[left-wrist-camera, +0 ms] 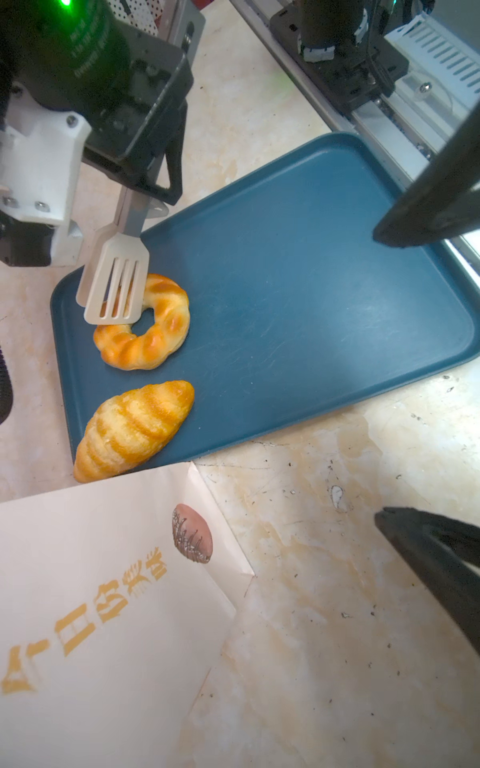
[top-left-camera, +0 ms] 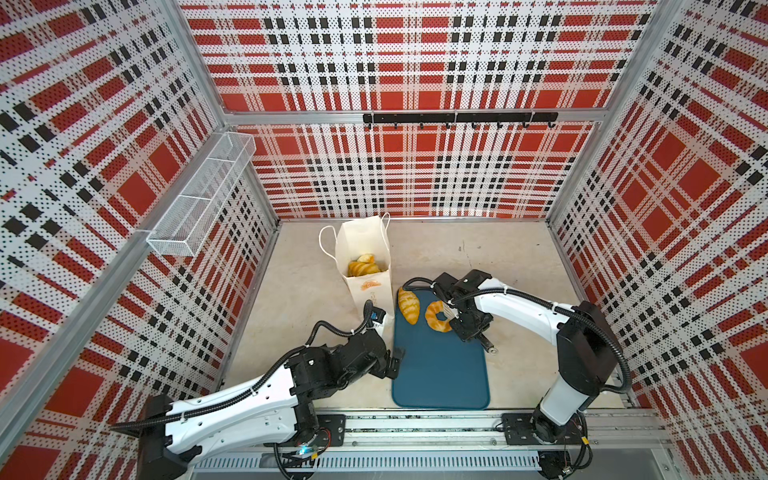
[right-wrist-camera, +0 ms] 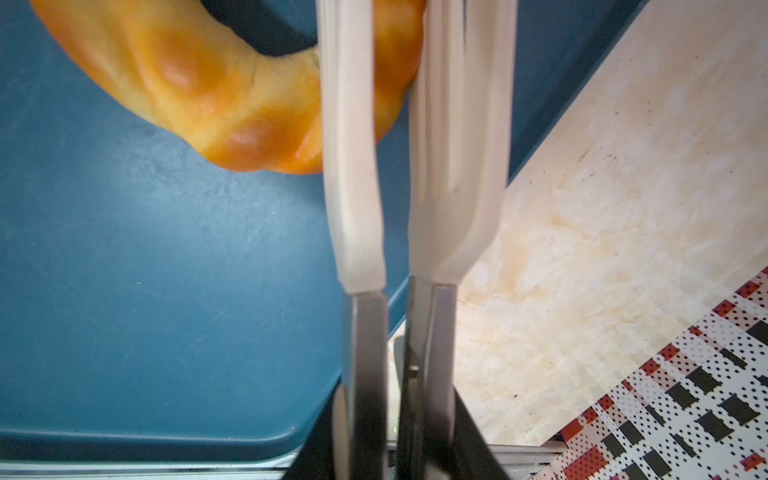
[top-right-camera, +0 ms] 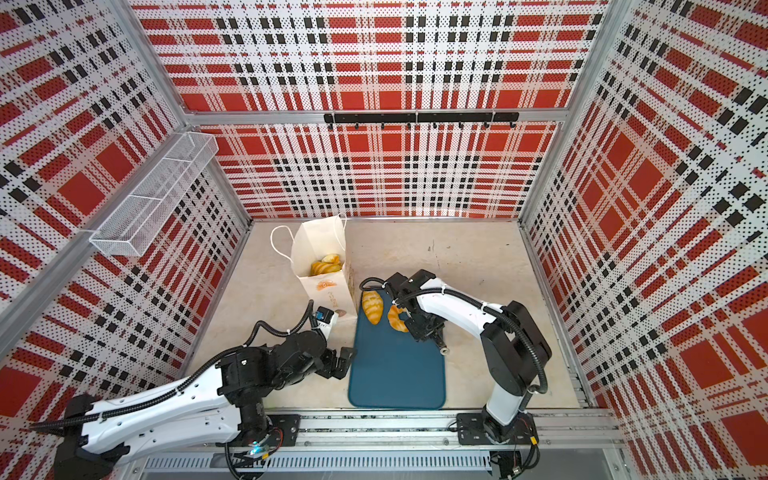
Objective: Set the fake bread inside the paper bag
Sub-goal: 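Lower the open right tongs onto the ring donut and squeeze it, then lift the ring donut off the tray with the right tongs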
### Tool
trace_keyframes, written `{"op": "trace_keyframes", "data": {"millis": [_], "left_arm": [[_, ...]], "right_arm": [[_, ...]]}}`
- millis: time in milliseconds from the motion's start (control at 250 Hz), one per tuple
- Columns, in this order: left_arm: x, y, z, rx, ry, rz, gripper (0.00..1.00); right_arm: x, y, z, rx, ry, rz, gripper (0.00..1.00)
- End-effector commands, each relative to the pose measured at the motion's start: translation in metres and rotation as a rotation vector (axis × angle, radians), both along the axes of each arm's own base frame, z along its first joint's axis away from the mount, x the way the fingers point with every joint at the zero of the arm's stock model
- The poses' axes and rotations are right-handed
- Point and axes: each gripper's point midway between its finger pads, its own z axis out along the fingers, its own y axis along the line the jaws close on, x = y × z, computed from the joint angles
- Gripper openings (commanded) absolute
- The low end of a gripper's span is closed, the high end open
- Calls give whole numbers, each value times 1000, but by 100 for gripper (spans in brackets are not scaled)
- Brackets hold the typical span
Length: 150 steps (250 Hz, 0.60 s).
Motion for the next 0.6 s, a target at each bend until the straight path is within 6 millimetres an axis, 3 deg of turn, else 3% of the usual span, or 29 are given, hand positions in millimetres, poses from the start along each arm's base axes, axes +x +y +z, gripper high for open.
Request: {"op": "trace_keyframes", "data": {"millis": [0, 596], "left_arm": [[3, 3, 9, -14, -26, 27, 99], [7, 6, 30, -16, -66, 29, 99]], "right_arm": [[6, 3, 20, 39, -49, -4, 31], [-3, 5, 51, 143, -141, -51, 29]]}}
